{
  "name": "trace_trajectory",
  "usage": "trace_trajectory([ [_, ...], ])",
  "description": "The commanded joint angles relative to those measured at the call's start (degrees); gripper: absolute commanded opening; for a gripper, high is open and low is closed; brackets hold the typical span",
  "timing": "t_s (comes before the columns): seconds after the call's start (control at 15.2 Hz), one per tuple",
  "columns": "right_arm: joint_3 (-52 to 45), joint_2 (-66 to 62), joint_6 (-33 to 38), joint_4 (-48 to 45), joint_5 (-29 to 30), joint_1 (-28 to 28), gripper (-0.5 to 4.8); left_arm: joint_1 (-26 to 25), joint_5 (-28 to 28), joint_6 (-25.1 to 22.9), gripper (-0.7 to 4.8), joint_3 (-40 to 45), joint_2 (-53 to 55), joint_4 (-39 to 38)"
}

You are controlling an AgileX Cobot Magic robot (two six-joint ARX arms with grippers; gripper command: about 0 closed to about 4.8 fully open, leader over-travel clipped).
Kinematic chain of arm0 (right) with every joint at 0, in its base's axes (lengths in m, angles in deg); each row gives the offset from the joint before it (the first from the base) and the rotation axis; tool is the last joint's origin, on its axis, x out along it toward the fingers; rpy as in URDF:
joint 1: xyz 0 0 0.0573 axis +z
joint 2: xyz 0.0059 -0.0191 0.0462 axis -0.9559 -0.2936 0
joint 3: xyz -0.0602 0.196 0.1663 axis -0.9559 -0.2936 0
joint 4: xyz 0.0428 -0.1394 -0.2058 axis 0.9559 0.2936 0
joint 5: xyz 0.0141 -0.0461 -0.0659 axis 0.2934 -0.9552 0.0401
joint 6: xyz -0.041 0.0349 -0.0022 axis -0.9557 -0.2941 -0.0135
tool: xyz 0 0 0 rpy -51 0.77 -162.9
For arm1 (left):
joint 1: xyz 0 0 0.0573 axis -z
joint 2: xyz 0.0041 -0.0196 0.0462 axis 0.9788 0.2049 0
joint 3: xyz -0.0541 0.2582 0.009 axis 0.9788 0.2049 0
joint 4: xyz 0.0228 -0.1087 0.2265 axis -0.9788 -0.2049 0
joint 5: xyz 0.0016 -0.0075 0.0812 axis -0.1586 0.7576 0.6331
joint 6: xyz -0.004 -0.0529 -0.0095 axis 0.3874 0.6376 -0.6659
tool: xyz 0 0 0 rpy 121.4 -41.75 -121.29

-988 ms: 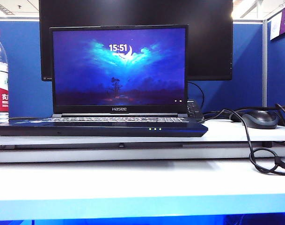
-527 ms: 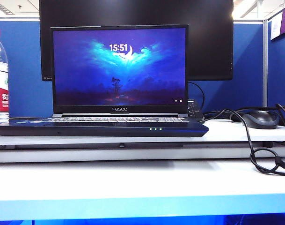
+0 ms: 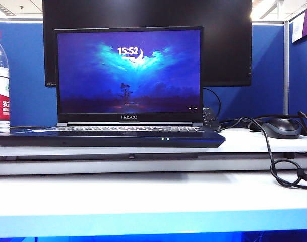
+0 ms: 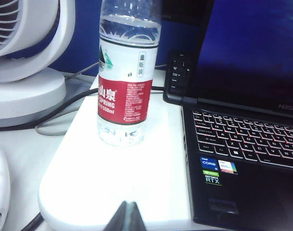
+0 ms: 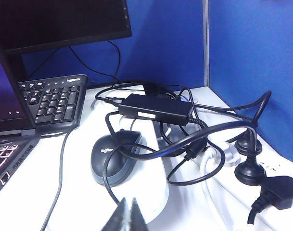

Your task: Open the lid of the black laptop.

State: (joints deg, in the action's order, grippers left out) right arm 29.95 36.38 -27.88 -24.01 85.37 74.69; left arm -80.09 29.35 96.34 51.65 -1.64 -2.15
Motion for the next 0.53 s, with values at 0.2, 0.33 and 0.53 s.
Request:
trace_trajectory([
  [0.2, -0.55, 2.60, 0.17, 1.66, 0.15, 0.35, -0.01, -0.02, 0.02, -0.46, -0.05, -0.02, -0.13, 0.33],
  [0.33, -0.55, 2.60, 0.17, 2.49, 0.17, 0.44, -0.01, -0.02, 0.02, -0.46, -0.05, -0.02, -0.13, 0.33],
  [0.53, -0.55, 2.60, 0.17, 2.49, 0.20, 0.44, -0.01, -0.02, 0.02, -0.46, -0.05, -0.02, -0.13, 0.35],
])
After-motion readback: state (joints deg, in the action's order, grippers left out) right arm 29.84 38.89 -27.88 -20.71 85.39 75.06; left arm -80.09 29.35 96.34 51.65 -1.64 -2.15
